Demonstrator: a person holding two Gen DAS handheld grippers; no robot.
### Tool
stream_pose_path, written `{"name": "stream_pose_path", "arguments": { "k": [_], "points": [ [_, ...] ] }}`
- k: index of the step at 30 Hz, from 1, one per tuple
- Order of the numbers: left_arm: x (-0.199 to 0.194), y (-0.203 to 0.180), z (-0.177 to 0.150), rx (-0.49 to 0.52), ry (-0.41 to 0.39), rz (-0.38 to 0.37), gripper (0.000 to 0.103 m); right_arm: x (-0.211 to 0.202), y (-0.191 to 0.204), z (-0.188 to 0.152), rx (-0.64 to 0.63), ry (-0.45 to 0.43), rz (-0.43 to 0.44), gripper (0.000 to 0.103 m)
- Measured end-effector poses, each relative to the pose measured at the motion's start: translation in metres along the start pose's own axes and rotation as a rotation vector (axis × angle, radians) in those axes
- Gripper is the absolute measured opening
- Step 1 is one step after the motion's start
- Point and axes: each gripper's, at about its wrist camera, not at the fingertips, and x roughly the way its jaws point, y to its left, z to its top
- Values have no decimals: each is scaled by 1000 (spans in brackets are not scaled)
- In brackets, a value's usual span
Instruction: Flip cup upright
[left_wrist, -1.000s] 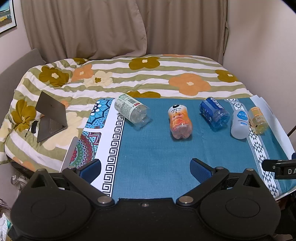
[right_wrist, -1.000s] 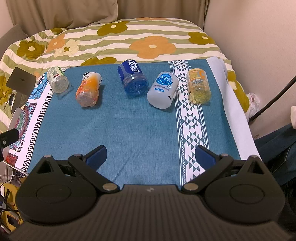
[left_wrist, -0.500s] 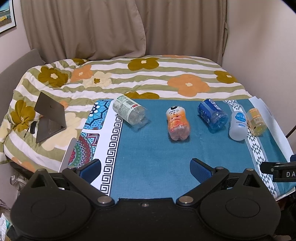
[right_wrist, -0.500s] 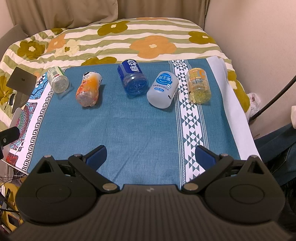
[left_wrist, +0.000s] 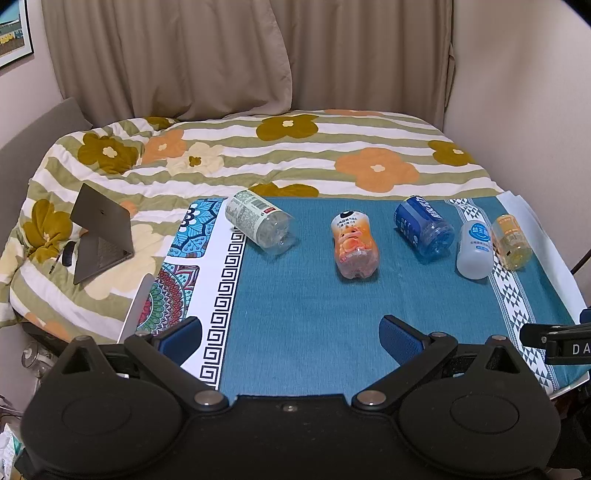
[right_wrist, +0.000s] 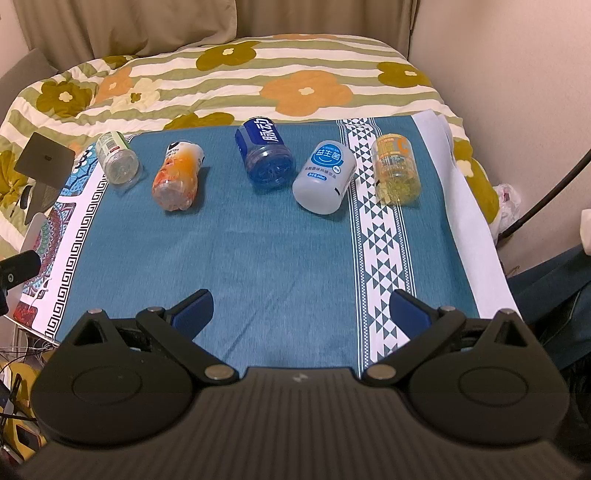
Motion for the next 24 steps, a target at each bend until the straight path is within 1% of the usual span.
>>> {"name": "stream_pose_path", "arguments": {
  "k": [9,13,18,24],
  "points": [
    [-7,1,-4,-10,-8,3,103,-2,0,-2,1,-7,3,103],
    [-10,0,-3,-19,3,2,103,-6,-2,-3,1,-4,14,103],
    [-10,-5,9,-31,11,29,103,-9,-11,3,-10,-2,47,103],
    [2,-16,28,-68,12,47,103,-2,-24,19,-69,-13,88,103]
  ]
}}
